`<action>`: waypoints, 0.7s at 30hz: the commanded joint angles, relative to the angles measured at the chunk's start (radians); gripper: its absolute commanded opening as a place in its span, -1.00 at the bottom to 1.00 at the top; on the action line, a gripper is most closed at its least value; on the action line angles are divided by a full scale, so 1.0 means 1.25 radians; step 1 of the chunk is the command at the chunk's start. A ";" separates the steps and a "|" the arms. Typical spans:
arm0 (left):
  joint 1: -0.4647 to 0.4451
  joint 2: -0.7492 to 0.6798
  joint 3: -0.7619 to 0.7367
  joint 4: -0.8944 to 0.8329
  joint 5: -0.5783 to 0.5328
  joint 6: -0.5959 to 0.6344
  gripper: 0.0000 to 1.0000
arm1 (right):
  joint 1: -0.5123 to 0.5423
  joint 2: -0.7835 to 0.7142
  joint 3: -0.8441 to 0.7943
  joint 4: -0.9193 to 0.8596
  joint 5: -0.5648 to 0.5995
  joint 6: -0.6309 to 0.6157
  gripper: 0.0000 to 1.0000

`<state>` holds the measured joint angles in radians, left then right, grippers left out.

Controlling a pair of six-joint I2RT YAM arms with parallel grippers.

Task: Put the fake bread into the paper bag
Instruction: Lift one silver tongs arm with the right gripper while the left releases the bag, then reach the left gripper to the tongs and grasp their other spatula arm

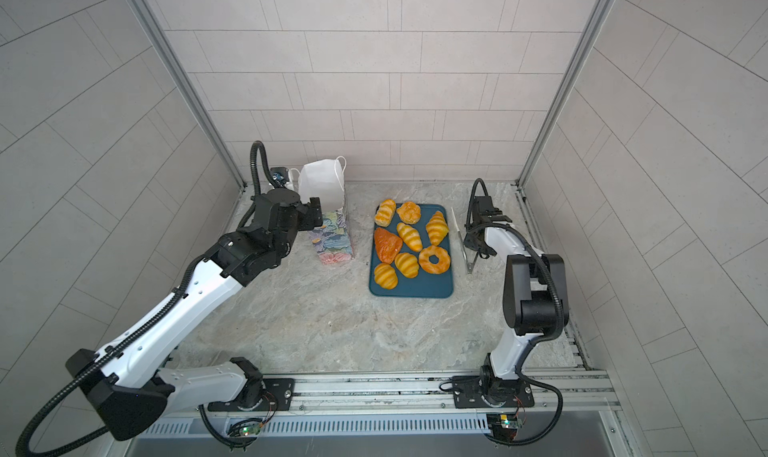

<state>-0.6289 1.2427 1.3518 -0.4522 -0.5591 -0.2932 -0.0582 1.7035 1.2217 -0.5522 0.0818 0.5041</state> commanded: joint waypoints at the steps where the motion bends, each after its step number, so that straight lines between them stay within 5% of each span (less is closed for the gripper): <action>1: -0.033 0.032 0.070 0.011 0.006 0.056 0.85 | -0.018 -0.072 0.045 -0.038 -0.027 -0.024 -0.95; 7: -0.054 0.140 0.202 0.007 0.235 0.083 0.84 | -0.022 -0.098 0.133 -0.091 -0.118 -0.058 -0.95; 13: -0.054 0.336 0.402 -0.023 0.557 0.085 0.84 | -0.019 -0.101 0.193 -0.096 -0.225 -0.048 -0.94; 21: -0.039 0.545 0.601 -0.005 0.791 0.011 0.84 | 0.000 -0.099 0.267 -0.071 -0.374 -0.015 -0.93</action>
<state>-0.6899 1.8935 2.0583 -0.4889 0.2401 -0.2295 -0.0639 1.6096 1.5154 -0.6689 -0.2684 0.4549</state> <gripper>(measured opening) 0.921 0.120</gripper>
